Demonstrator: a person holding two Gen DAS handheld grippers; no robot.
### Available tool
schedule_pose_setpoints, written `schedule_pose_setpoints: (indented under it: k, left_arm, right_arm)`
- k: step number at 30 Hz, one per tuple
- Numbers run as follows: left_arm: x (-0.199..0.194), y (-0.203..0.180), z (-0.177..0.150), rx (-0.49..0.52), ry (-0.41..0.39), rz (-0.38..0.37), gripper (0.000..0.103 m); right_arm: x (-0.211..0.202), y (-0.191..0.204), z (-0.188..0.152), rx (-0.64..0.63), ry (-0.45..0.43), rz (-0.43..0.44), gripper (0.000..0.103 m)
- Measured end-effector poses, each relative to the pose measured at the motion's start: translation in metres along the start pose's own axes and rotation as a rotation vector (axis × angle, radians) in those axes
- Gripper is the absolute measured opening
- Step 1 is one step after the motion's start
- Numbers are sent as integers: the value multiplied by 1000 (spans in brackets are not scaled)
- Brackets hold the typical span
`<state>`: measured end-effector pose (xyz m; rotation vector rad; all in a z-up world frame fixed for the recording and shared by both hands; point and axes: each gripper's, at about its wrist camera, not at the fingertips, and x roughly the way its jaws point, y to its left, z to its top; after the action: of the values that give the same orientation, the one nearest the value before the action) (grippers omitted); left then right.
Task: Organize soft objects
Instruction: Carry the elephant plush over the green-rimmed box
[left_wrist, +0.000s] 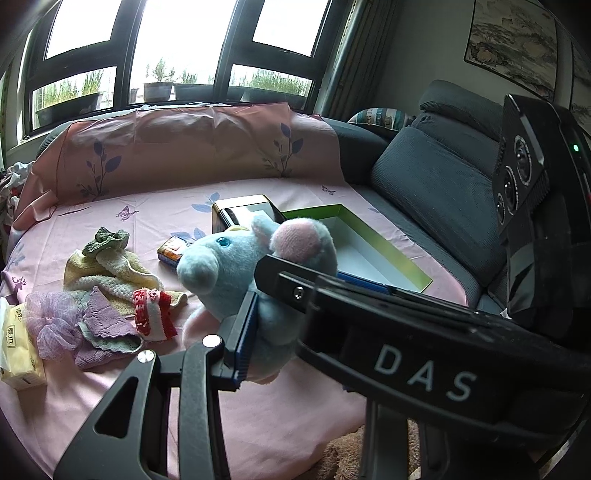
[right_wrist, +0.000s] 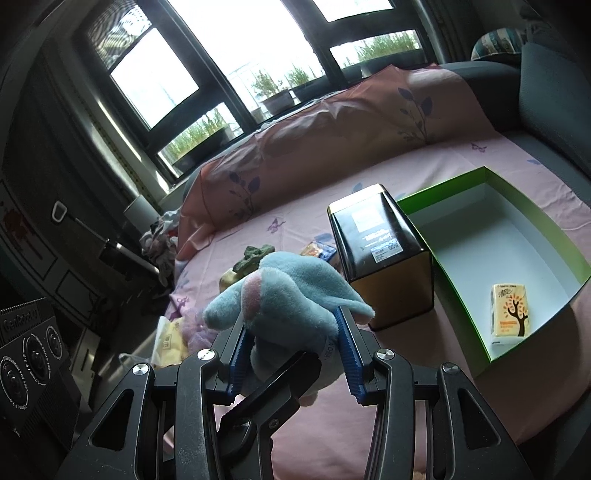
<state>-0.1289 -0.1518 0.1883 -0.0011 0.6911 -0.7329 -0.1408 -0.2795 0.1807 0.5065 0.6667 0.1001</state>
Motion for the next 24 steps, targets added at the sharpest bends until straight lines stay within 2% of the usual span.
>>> schedule_pose_setpoints:
  k: [14,24]
  left_arm:
    - [19,-28,11,65,5,-28,33]
    - [40,-52,26,133,2,-91,34]
  right_arm:
    - [-13,-25,9,47,-47,-35,47]
    - [-27,-57,22,108,-112,-63,47]
